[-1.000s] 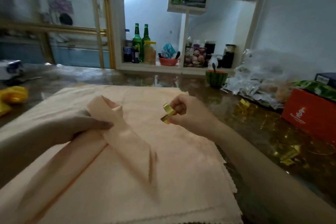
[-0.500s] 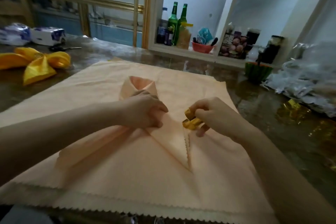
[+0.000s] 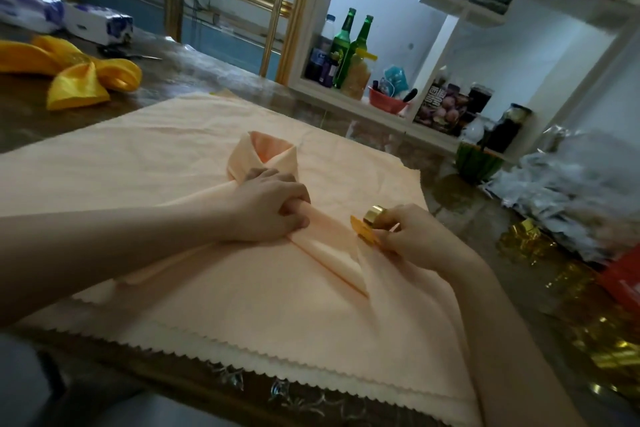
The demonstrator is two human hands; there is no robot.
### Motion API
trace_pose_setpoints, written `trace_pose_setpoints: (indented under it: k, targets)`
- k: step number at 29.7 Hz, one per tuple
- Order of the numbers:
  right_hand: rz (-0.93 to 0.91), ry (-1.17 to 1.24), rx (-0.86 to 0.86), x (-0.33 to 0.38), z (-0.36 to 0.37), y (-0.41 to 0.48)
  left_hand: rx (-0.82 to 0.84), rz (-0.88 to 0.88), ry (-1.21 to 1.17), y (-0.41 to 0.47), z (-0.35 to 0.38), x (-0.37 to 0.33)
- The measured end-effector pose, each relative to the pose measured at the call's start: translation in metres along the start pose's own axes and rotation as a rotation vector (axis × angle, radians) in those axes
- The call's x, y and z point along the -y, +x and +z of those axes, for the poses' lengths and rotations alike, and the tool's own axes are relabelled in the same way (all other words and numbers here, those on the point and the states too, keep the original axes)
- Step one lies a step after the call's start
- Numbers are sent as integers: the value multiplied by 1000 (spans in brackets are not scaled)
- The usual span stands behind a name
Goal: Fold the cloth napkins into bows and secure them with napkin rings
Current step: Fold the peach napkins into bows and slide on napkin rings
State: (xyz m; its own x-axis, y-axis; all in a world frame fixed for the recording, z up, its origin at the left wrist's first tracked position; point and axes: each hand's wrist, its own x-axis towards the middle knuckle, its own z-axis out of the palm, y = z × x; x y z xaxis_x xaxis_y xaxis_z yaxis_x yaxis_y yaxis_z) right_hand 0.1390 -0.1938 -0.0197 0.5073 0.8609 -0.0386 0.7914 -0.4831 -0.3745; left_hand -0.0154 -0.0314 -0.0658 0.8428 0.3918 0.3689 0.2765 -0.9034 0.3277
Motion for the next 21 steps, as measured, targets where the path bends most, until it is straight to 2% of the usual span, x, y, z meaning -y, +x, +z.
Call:
trace_pose_setpoints:
  k: [4,7,10,12,18,21]
  targets:
    - [-26,83,-199,0,12,6,-19,1,3,-1,-1,-1]
    - [34,-123,-347,3,22,10,-31,14,11,-2,-1,-1]
    - [231,-189,-346,-1,20,14,-43,22,32,-3,-1,-1]
    - [289,-184,-336,-6,14,14,-51,19,41,-4,0,-1]
    - [65,-166,-365,-16,11,14,-66,25,35,-3,1,-2]
    - [23,77,-325,-18,13,16,-65,34,33,-3,1,-1]
